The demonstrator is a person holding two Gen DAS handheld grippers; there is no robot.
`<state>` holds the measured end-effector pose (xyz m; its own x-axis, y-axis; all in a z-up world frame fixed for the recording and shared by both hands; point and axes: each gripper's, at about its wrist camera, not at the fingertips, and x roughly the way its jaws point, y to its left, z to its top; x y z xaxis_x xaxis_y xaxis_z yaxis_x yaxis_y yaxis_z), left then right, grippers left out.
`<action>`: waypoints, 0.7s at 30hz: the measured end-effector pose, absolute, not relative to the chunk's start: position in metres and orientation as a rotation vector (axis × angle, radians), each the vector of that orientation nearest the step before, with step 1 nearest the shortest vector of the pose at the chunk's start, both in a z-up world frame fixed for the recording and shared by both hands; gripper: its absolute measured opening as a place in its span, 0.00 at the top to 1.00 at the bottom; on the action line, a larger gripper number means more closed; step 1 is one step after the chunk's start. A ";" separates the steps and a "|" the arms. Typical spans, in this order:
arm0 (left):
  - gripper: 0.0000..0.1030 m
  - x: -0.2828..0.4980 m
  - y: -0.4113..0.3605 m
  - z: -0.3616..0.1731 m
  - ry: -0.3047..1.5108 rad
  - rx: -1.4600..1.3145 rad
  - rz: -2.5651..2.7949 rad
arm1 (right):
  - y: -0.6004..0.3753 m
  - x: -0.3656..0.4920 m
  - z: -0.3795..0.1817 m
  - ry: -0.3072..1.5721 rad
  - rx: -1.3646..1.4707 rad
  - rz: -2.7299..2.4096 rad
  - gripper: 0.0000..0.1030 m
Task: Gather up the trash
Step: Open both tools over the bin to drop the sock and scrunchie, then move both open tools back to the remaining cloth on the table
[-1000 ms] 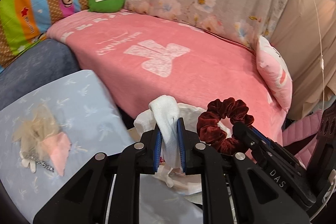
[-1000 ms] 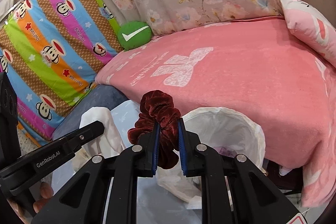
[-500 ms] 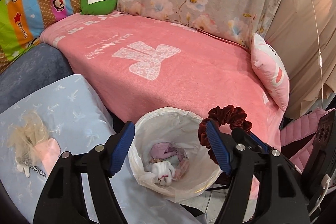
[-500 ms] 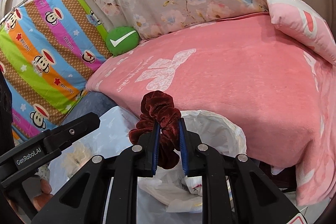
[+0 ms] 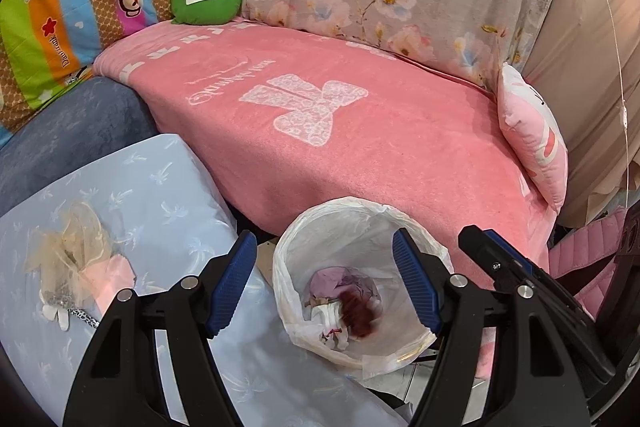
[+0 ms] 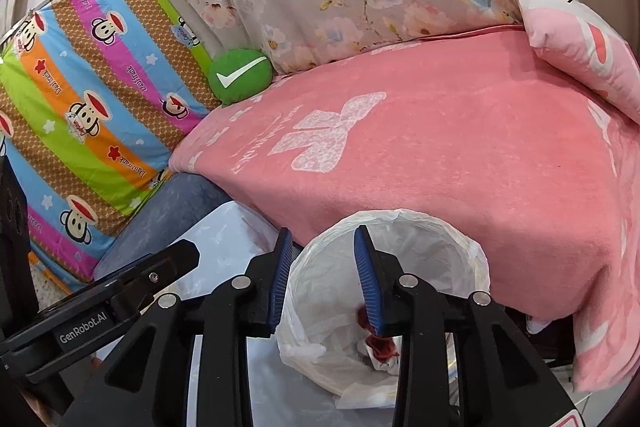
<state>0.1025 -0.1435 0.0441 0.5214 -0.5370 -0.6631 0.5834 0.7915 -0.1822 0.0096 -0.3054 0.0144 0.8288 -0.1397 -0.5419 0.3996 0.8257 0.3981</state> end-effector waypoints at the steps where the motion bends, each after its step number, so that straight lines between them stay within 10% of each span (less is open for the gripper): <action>1: 0.35 0.103 -0.143 0.044 0.770 0.065 -0.669 | -0.303 0.010 0.015 0.522 0.523 -0.298 0.68; 21: 0.35 0.111 -0.084 0.032 0.791 -0.005 -0.580 | -0.249 0.026 0.013 0.581 0.461 -0.211 0.63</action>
<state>0.1107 -0.0842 0.0318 0.5565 -0.4927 -0.6690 0.4893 0.8451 -0.2153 0.0263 -0.2491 0.0125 0.8182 -0.0629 -0.5715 0.3178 0.8779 0.3582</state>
